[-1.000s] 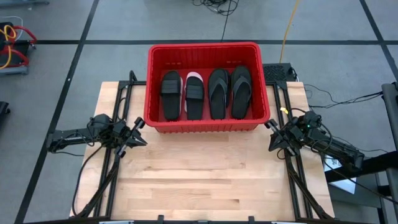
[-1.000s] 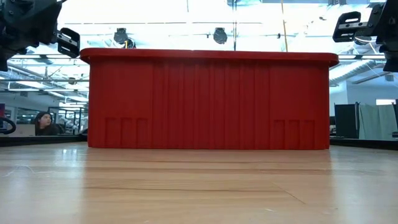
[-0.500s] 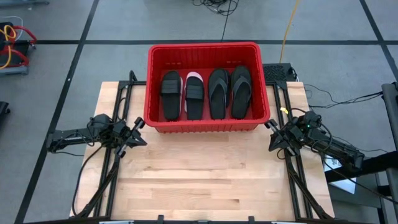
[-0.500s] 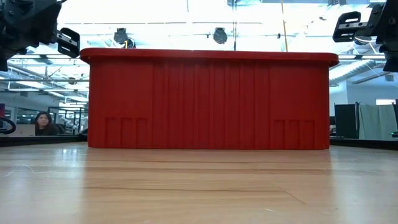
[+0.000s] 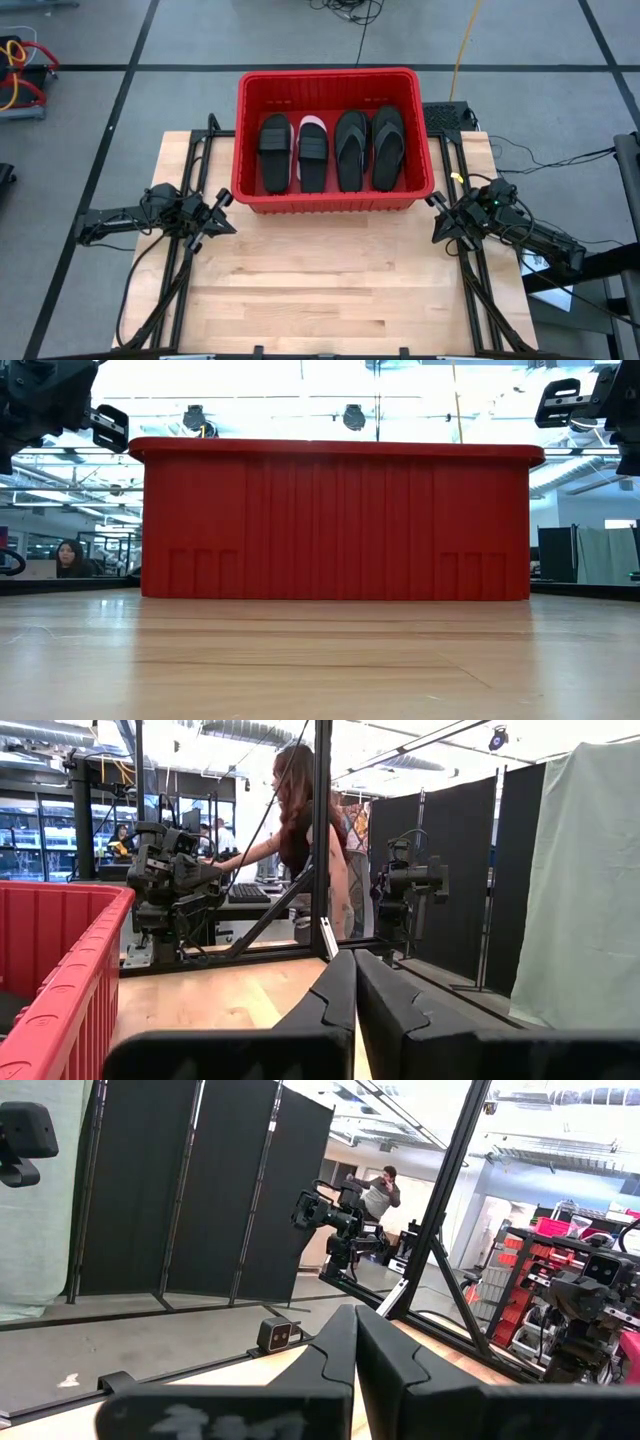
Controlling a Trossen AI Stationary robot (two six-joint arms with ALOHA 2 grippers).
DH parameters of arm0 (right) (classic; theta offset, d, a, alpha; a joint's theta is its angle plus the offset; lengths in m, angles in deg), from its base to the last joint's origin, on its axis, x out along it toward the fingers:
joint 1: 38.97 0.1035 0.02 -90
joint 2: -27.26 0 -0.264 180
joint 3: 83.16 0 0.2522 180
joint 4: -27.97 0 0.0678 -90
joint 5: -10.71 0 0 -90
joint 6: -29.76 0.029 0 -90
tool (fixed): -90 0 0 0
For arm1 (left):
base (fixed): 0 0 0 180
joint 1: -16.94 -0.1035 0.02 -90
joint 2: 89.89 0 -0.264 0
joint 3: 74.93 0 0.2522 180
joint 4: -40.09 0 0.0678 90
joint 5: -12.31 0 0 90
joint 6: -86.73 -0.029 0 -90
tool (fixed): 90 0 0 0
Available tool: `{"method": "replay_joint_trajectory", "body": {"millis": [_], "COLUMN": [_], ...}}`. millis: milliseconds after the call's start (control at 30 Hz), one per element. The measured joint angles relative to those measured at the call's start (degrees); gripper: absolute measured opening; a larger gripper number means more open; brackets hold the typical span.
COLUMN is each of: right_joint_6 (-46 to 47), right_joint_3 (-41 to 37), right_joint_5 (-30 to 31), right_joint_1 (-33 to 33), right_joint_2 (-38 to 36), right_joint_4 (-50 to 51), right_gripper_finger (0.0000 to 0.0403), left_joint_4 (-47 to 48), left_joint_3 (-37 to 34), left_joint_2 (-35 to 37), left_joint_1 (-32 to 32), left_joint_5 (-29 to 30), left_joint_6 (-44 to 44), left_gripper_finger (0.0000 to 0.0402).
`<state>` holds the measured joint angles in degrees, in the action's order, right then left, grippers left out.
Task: Pick and place slides into bin
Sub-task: Return to Home Position
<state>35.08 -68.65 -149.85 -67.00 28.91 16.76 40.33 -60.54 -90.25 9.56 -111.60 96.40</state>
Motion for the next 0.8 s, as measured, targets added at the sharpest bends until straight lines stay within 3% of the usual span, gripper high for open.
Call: {"method": "replay_joint_trajectory", "body": {"millis": [133, 500, 800], "right_joint_6": [-0.02, -0.01, -0.01], "right_joint_3": [0.00, 0.01, 0.01], "right_joint_5": [0.01, 0.01, 0.00], "right_joint_1": [0.00, 0.00, 0.00], "right_joint_2": [0.00, 0.00, 0.00], "right_joint_4": [-0.02, -0.01, -0.01], "right_gripper_finger": [0.0000, 0.0000, 0.0000], "left_joint_4": [0.00, 0.00, 0.00], "left_joint_3": [0.00, 0.00, 0.00], "left_joint_2": [0.00, 0.00, 0.00], "left_joint_1": [0.00, 0.00, 0.00], "left_joint_5": [0.00, 0.00, 0.00], "left_joint_6": [0.01, 0.00, 0.00], "left_gripper_finger": [0.0001, 0.0028, 0.0010]}}
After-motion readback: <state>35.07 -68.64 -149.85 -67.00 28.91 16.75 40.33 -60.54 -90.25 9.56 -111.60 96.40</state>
